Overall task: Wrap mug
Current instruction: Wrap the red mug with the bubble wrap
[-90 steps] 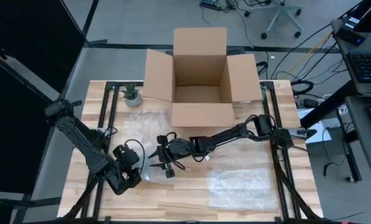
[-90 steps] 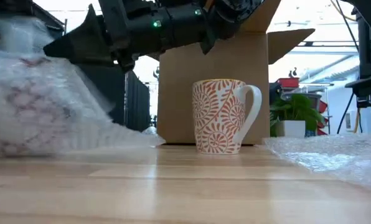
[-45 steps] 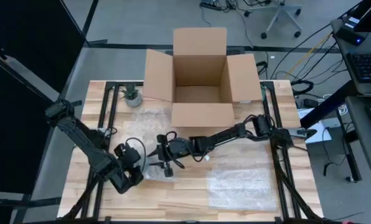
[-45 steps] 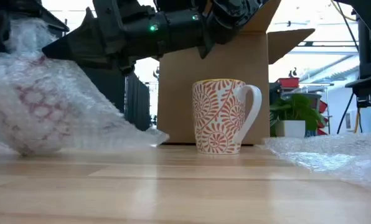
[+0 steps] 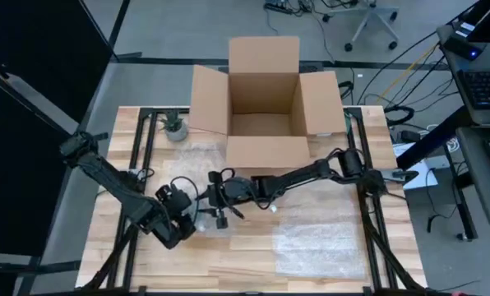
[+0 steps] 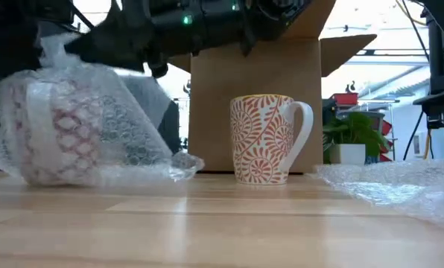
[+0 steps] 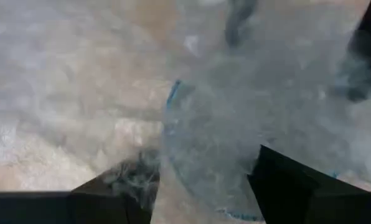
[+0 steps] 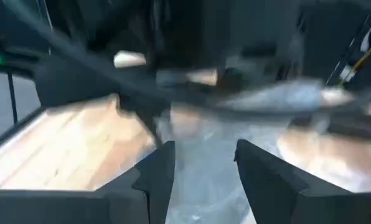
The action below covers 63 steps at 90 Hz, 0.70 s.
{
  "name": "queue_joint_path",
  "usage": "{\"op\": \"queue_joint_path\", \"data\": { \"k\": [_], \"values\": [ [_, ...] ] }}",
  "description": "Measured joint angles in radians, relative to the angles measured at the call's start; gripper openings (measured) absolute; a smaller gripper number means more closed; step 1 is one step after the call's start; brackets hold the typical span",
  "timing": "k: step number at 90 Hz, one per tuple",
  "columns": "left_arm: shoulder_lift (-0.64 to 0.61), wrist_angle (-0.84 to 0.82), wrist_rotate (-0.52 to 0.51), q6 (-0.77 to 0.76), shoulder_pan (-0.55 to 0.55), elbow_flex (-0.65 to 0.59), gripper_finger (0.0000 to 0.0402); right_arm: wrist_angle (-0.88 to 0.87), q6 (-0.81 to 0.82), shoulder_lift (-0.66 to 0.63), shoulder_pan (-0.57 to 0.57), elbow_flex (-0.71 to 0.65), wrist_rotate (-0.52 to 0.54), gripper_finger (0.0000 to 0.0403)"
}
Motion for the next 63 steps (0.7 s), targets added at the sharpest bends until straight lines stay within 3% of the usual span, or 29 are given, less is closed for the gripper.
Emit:
{"op": "queue_joint_path", "data": {
  "k": [30, 63],
  "values": [
    [-0.010, -0.017, 0.006, 0.005, 0.000, 0.033, 0.0212, -0.030, -0.001, 0.027, -0.005, 0.004, -0.001, 0.0157],
    [-0.056, -0.156, -0.022, 0.007, -0.003, 0.132, 0.0212, -0.030, -0.018, 0.027, -0.005, 0.003, 0.003, 0.0157]
  ]
}}
